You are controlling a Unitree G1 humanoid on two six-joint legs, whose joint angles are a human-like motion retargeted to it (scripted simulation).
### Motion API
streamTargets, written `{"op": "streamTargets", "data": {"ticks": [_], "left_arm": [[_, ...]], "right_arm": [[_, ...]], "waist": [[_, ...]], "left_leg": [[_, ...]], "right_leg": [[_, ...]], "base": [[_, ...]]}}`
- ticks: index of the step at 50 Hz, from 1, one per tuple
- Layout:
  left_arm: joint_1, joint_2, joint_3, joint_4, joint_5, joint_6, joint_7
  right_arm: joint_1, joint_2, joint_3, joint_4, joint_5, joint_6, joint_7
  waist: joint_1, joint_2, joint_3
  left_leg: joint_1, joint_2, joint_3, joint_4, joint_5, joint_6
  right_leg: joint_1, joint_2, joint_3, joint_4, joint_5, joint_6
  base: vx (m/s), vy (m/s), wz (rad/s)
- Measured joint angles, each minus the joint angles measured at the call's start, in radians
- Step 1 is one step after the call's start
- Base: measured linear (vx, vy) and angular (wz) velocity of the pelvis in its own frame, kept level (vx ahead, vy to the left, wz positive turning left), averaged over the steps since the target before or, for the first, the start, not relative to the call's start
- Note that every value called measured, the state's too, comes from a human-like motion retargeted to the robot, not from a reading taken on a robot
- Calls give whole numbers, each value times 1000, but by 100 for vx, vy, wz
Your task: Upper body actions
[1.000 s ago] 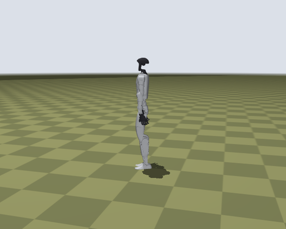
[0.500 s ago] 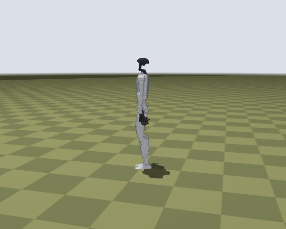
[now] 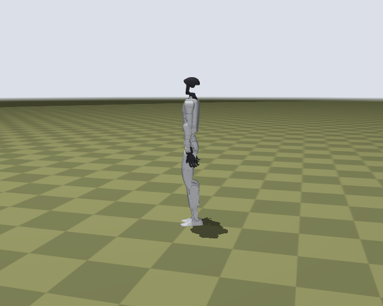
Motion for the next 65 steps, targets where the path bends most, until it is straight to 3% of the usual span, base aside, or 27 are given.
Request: {"op": "streamTargets", "data": {"ticks": [65], "left_arm": [[-3, 1, 2, 5, -5, -1, -3]], "right_arm": [[1, 0, 4, 0, -16, -3, -4]], "waist": [[-1, -3, 0]], "left_leg": [[-4, -3, 0, 4, -3, 4]], "right_leg": [[-5, -5, 1, 2, 3, 3]], "base": [[0, 0, 0]]}}
